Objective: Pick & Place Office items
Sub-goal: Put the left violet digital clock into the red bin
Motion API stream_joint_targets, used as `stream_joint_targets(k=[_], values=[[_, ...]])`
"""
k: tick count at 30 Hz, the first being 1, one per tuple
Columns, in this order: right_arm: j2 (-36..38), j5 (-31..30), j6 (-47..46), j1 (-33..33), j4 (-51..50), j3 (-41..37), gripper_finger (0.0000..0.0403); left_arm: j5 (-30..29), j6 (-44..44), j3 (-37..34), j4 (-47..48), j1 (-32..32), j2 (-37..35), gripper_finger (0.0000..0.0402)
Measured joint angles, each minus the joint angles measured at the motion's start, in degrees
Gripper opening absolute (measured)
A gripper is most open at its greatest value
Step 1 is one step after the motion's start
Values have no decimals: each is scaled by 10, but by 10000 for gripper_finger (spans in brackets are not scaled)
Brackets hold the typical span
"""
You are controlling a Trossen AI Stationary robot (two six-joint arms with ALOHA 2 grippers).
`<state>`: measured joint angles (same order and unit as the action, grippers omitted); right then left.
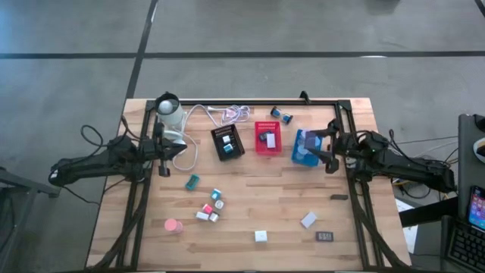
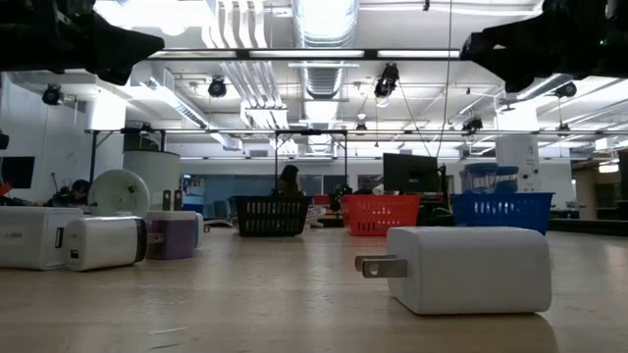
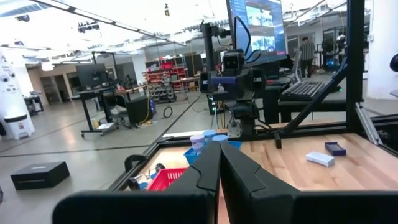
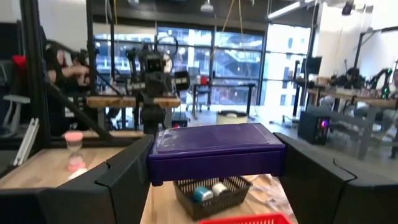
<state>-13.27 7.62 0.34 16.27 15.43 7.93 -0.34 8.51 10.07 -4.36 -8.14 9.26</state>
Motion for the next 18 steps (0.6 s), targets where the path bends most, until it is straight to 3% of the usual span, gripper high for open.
stream_joint_targets(k=[9, 18], values=[[65, -1, 19, 0, -1, -21, 286, 0, 0, 0, 2, 0, 0, 12], [73, -3, 37, 0, 9, -43, 286, 0, 0, 0, -1, 0, 0, 12]])
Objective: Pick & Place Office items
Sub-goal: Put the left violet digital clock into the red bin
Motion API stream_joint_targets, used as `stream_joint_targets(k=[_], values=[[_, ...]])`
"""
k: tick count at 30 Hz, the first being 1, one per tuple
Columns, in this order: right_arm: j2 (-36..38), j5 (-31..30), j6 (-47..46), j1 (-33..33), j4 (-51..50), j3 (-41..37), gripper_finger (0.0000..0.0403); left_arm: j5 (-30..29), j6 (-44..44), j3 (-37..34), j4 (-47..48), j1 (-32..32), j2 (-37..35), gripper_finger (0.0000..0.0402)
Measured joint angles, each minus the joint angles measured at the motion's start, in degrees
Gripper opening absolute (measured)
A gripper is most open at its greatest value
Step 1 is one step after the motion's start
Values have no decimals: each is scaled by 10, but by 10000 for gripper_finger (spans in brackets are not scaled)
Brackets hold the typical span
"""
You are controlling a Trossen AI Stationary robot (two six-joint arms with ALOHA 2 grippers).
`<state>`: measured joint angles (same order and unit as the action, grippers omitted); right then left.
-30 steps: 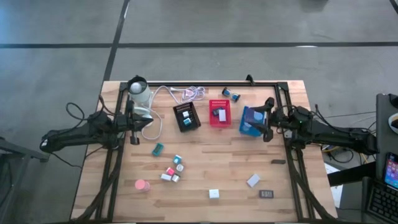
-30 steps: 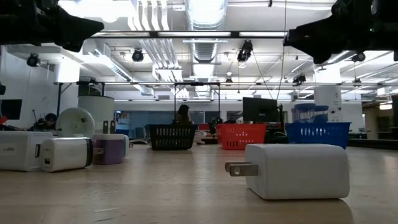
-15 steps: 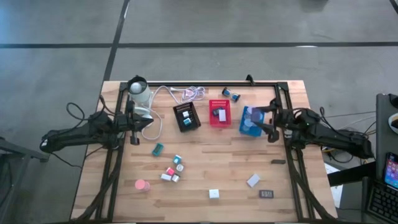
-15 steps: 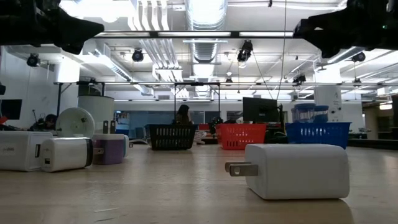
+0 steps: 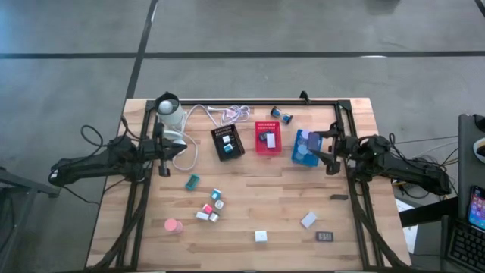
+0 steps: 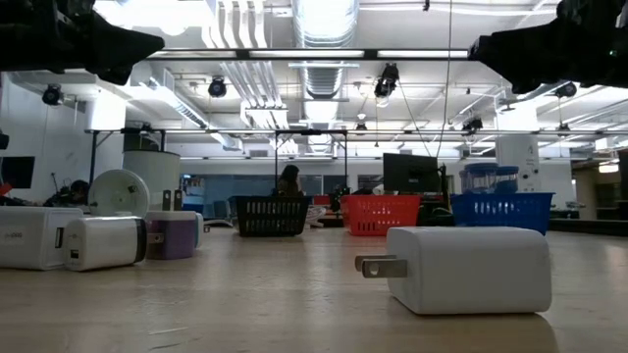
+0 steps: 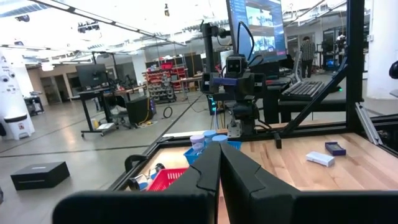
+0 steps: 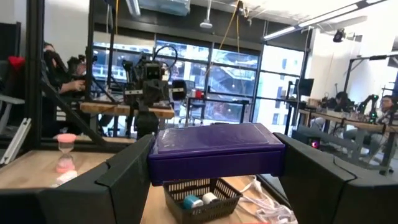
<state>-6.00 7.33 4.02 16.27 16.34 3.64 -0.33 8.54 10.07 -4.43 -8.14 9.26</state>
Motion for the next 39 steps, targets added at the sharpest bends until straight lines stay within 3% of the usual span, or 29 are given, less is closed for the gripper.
stream_joint_targets(k=[39], values=[[-6, -15, -4, 0, 21, -10, 292, -17, -7, 0, -11, 0, 0, 12]])
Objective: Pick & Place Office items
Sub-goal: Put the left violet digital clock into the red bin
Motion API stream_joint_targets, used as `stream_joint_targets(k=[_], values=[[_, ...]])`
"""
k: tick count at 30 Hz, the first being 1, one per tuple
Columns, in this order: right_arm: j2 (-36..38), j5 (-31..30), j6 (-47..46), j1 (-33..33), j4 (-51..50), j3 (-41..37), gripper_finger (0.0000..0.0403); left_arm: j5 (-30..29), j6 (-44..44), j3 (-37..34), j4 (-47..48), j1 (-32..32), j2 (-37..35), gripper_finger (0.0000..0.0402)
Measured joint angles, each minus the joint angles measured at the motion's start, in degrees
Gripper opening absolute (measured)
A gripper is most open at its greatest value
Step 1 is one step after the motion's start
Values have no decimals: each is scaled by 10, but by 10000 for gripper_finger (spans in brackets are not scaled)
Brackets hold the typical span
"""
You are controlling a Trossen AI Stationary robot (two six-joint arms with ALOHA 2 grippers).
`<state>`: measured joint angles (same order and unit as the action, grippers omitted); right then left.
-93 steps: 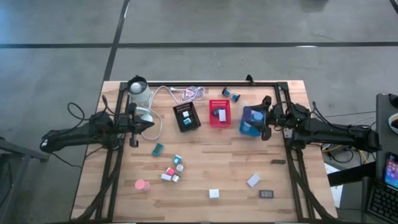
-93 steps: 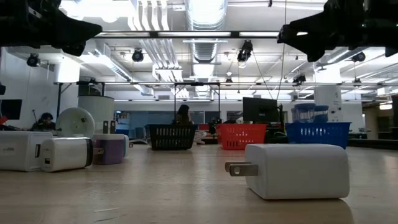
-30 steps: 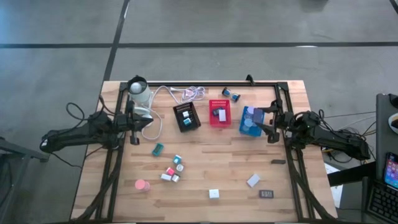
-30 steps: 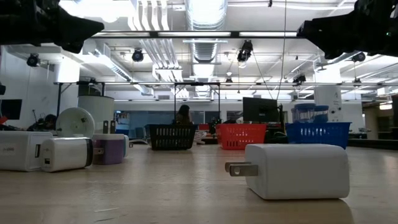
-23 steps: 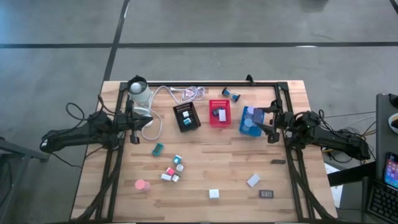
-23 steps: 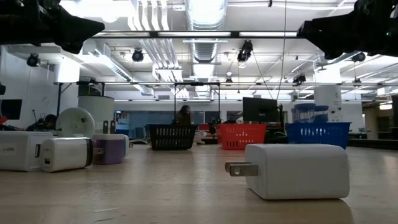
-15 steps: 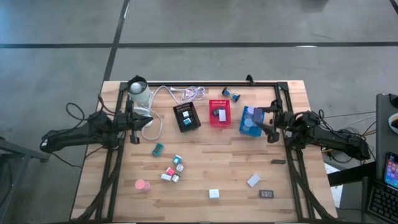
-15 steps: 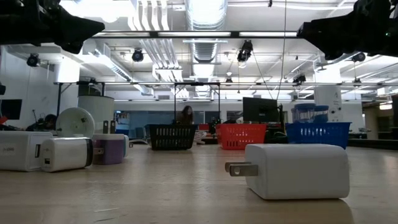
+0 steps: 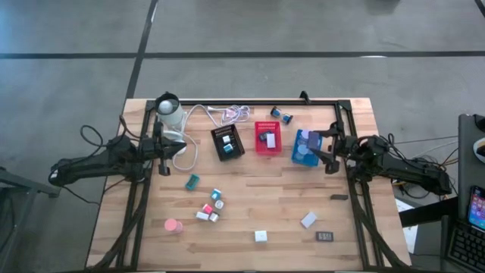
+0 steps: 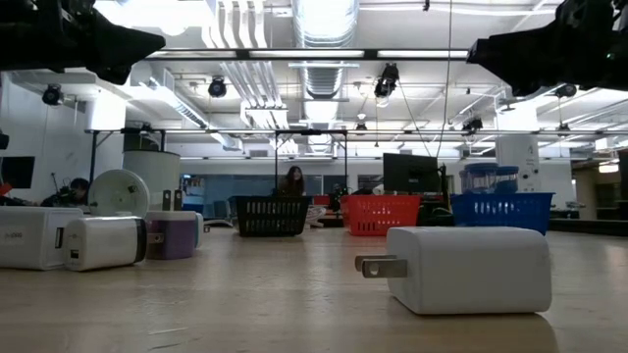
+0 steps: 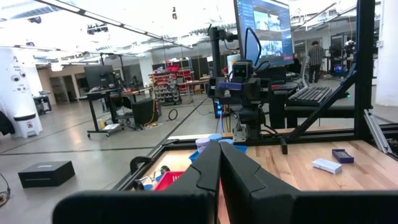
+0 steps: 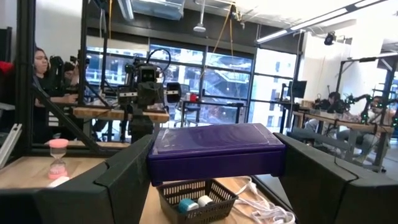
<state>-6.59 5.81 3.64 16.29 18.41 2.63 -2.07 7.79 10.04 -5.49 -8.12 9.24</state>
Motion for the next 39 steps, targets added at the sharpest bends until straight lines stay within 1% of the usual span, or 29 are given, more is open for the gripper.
stream_joint_targets(k=[13, 20, 22, 25, 29, 33, 37, 39], values=[[-33, -21, 2, 0, 7, 0, 292, 0, 0, 0, 0, 0, 0, 12], [-56, -32, -13, 0, 21, 0, 292, 0, -1, 0, 0, 0, 0, 12], [-67, -44, -20, 0, 7, 8, 292, 0, 0, 0, 4, 0, 0, 12], [-97, -55, -39, 0, -26, 44, 292, -4, 6, 0, 5, 0, 1, 12], [-158, -74, -51, 0, -93, 116, 292, -5, 2, 0, 5, 0, 1, 12], [-241, -106, -50, 0, -196, 217, 292, -5, 2, 0, 5, 0, 1, 12], [-339, -116, -41, 0, -310, 322, 292, -5, 1, 0, 5, 0, 1, 12], [-388, -124, -34, 0, -352, 368, 292, -5, 1, 0, 5, 0, 1, 12]])
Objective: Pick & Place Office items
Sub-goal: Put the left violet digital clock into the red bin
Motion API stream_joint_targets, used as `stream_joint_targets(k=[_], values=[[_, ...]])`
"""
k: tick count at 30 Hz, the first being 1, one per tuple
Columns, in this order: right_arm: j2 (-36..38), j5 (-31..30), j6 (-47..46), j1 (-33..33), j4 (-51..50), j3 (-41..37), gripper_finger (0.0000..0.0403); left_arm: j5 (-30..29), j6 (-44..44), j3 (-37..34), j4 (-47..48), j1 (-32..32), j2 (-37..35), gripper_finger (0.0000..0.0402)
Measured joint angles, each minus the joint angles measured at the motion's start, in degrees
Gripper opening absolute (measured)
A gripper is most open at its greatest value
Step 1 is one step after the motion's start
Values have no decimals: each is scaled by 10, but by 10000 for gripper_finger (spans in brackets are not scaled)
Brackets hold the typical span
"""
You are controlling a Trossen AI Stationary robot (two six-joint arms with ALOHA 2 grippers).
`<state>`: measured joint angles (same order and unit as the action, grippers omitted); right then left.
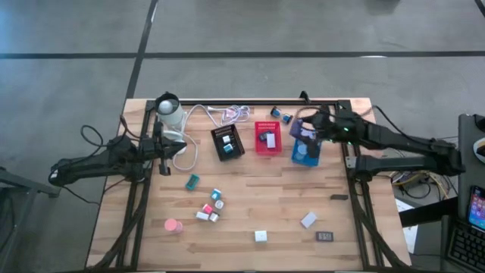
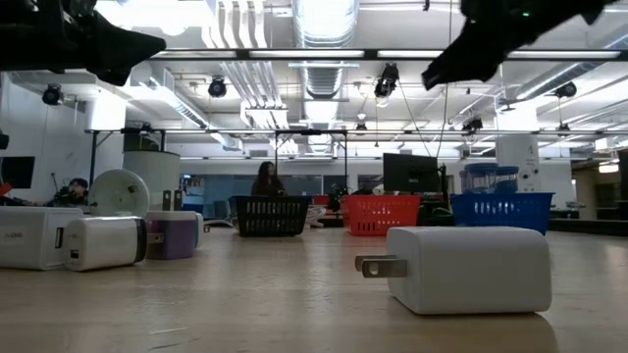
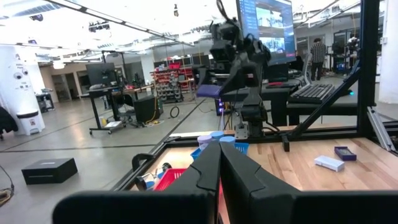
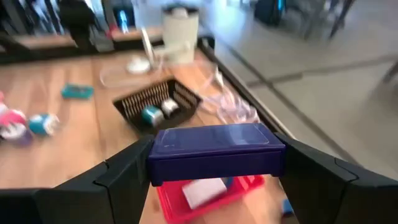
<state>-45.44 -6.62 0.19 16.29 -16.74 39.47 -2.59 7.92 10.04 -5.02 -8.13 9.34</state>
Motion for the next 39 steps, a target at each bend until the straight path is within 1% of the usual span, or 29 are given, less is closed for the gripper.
stream_joint_targets(k=[2, 9, 12, 16, 21, 29, 31, 35, 39], values=[[-49, -11, 7, 0, -33, 43, 292, 0, 0, 0, 0, 0, 0, 12], [-196, -12, 34, 2, -111, 158, 292, 0, -1, 0, 0, 0, 0, 12], [-254, -27, 66, 3, -155, 206, 292, 0, -1, 0, 0, 0, 0, 12], [-321, -30, 127, 6, -197, 259, 292, 0, -2, 0, 1, 0, 0, 12], [-391, -31, 158, 17, -217, 312, 292, -1, -2, 0, 3, 0, 0, 12], [-497, -25, 141, 46, -286, 394, 292, -1, -2, 0, 4, 0, 0, 12], [-523, -20, 149, 51, -299, 407, 292, -1, -3, 0, 4, 0, 0, 12], [-571, 10, 162, 62, -305, 426, 292, -1, -2, 0, 5, 0, 0, 12], [-613, 15, 163, 68, -304, 442, 292, -1, -2, 0, 5, 0, 0, 12]])
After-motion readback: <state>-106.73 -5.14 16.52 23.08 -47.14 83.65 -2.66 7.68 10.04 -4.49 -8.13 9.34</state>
